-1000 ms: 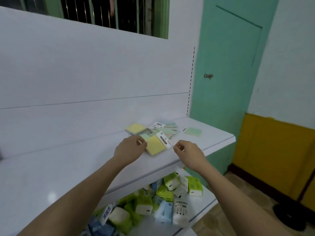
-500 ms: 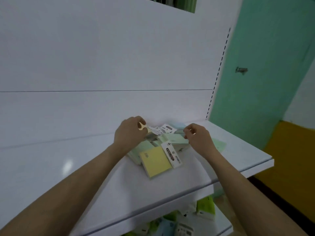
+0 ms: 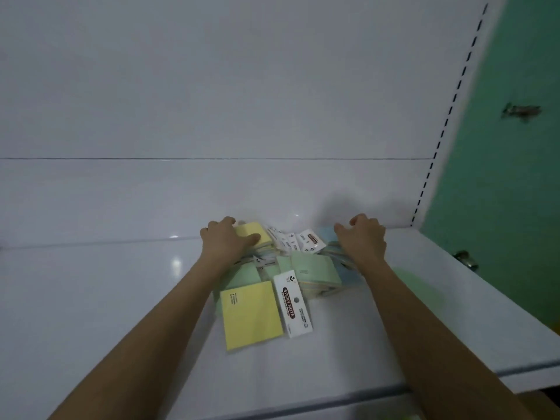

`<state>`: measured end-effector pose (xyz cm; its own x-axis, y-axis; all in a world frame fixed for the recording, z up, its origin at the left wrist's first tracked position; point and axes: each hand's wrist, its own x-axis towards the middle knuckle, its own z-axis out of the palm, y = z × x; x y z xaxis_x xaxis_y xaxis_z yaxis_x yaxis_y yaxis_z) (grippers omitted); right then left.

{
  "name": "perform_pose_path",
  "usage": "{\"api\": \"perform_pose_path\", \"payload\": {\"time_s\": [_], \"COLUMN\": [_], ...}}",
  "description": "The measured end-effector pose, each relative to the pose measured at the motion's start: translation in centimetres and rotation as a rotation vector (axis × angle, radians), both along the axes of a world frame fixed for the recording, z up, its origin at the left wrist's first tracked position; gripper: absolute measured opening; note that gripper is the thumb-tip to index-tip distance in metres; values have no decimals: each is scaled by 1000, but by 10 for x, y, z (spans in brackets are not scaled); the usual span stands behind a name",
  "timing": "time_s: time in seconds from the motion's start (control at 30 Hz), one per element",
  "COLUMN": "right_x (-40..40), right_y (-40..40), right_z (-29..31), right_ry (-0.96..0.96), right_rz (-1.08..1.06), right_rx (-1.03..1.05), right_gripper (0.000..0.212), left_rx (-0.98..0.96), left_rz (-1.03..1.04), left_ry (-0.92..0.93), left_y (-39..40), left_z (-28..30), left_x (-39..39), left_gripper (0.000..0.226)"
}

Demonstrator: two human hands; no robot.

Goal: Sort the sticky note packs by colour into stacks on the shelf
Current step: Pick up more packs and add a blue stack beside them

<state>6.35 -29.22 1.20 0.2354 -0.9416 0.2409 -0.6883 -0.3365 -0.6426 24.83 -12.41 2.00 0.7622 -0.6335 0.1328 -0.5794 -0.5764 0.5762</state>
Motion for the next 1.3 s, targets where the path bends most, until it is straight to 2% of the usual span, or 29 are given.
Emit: {"api": "perform_pose_path", "payload": {"time_s": [0.1, 0.2, 0.33, 0.43, 0.53, 0.6, 0.73, 0.8, 0.87, 0.93, 1.03, 1.3], "right_x": [-1, -7, -15, -20, -25, -27, -23, -24, -24, -23, -17, -10], "right_y": [-9, -23, -27, -18, -13, -10, -7, -2, 2, 4, 10, 18], "right_z": [-12, -18, -22, -16, -9, -4, 4, 11, 15, 15, 11, 10], "right_ry": [39, 13, -107, -162, -375, -521, -822, -1020, -1138, -1108, -976, -941], "right_rz": [-27, 26, 33, 33, 137, 191, 186, 263, 386, 461, 451, 564], "right_rx": [143, 231, 238, 148, 27, 27, 248, 438, 612, 675, 631, 636], "right_gripper": [66, 72, 61, 46, 35, 31, 30, 33, 45, 42, 20, 30], "left_rx": [-180, -271, -387, -474, -589, -607, -631, -645, -685, -728, -773, -821], "left_rz": [28, -6, -3, 13, -29, -39, 30, 37, 22, 15, -46, -104], "left_ry": [121, 210, 310, 359, 557, 601, 604, 624, 688, 777, 909, 957], "left_y": [4, 10, 14, 17, 24, 27, 26, 26, 28, 30, 31, 34], "left_z": [-6, -5, -6, -8, -6, -5, -8, -8, -7, -4, -2, 2], "left_x": [3, 8, 9, 11, 13, 13, 14, 16, 19, 21, 20, 13], "left_gripper": [75, 73, 76, 82, 76, 65, 33, 20, 17, 20, 24, 21]}}
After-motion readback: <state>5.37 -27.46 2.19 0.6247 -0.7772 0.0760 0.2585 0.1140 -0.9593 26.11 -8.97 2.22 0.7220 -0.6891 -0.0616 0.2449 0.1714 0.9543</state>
